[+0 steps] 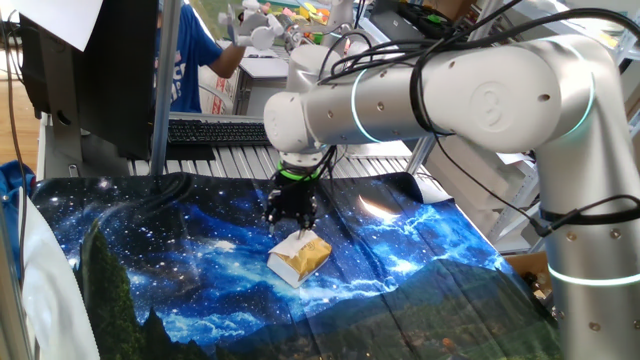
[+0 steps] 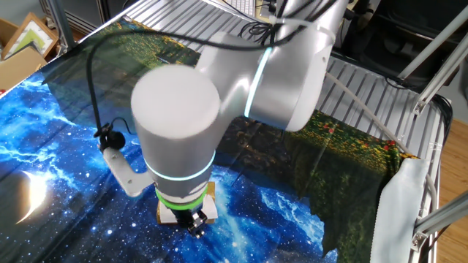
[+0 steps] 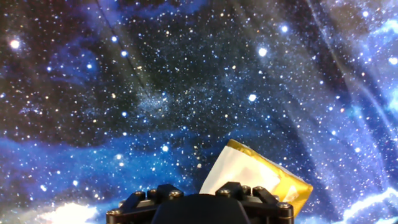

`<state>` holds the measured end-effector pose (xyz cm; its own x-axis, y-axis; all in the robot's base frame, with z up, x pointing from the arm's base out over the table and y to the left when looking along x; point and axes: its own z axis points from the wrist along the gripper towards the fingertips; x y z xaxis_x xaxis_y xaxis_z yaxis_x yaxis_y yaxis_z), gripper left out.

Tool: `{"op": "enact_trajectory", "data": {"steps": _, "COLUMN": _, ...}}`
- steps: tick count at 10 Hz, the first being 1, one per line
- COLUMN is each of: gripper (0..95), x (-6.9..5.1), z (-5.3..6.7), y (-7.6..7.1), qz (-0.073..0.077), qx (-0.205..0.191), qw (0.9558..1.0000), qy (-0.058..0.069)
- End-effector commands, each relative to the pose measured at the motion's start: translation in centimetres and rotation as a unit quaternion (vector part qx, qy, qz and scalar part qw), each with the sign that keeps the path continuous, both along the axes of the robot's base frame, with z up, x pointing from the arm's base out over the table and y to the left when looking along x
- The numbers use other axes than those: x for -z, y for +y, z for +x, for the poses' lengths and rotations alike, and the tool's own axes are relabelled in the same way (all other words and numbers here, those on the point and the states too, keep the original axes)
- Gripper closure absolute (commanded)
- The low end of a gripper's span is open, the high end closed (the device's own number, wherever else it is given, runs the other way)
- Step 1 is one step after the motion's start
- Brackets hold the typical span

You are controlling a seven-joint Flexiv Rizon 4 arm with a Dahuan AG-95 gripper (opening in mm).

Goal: Pull out a napkin

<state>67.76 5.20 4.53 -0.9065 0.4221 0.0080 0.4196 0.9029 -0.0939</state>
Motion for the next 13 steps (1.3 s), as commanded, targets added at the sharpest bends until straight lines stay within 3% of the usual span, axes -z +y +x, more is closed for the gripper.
{"op": "enact_trajectory", "data": {"steps": 1, "gripper": 38.0, "x": 0.75, "z": 0.33, "y": 0.21, "qz": -0.001, "qx": 0.005, "qw": 1.0000, "qy": 0.001}}
{"op": "enact_trajectory", "data": {"steps": 5, "gripper": 38.0, "x": 1.70, "z": 0.56, "y": 0.36, "qz": -0.004, "qx": -0.001, "qw": 1.0000, "qy": 0.008}}
{"op": "enact_trajectory", "data": {"steps": 6, "gripper": 76.0, "x": 1.63, "z": 0.56, "y": 0.33, "qz": 0.004, "qx": -0.006, "qw": 0.9999, "qy": 0.009}}
{"op": "enact_trajectory", "data": {"steps": 7, "gripper": 95.0, "x": 1.45, "z": 0.56, "y": 0.27, "qz": 0.010, "qx": -0.011, "qw": 0.9998, "qy": 0.009}}
{"op": "enact_trajectory", "data": {"steps": 10, "gripper": 95.0, "x": 1.29, "z": 0.54, "y": 0.22, "qz": 0.005, "qx": -0.018, "qw": 0.9998, "qy": 0.009}}
{"op": "enact_trajectory", "data": {"steps": 13, "gripper": 95.0, "x": 1.19, "z": 0.58, "y": 0.15, "qz": 0.010, "qx": -0.023, "qw": 0.9996, "qy": 0.010}}
